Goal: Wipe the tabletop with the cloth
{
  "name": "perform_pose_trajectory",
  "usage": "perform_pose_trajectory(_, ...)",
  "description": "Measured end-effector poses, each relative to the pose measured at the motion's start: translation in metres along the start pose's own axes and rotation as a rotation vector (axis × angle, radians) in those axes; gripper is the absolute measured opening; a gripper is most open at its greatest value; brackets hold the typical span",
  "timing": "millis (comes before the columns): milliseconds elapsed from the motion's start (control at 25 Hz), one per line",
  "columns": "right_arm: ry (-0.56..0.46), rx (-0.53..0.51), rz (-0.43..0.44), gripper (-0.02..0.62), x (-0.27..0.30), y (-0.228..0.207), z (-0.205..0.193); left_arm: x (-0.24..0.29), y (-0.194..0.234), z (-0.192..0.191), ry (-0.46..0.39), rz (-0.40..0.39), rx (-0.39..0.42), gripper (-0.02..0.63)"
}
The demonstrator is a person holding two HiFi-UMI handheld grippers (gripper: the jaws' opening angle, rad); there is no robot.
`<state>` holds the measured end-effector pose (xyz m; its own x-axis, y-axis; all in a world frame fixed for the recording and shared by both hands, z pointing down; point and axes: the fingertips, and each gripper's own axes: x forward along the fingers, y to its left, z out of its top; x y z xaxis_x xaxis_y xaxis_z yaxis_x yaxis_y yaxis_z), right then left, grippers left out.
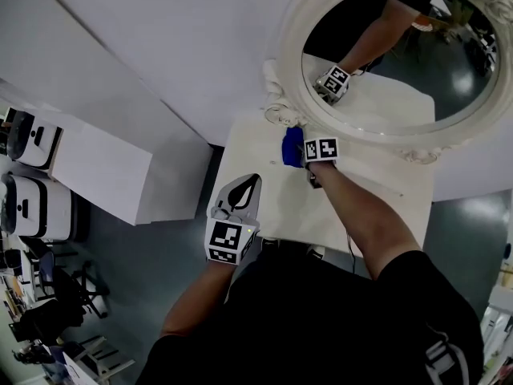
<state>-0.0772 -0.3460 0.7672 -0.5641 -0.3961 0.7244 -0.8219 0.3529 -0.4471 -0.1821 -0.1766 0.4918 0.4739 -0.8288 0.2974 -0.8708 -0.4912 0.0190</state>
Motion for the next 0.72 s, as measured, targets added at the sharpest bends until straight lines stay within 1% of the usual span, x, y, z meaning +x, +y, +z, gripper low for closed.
perform_pose_trajectory(240,0.013,0.001,-0.094,0.038,-0.046,-0.060,-0.013,0.025,-0.039,0.011,-0.004,-0.062,0.025,0.011)
perform_pose_trajectory(480,0.015,0.027,-0.166,0.038,-0.096,-0.116,-0.032,0.050,-0.085,0.022,-0.013,-0.129,0.055,0.011)
perform_pose_trajectory(720,0.008,0.089,-0.256,0.038,-0.158,-0.184,-0.056,0.076,-0.138,0.035,-0.029,-0.214,0.074,0.011)
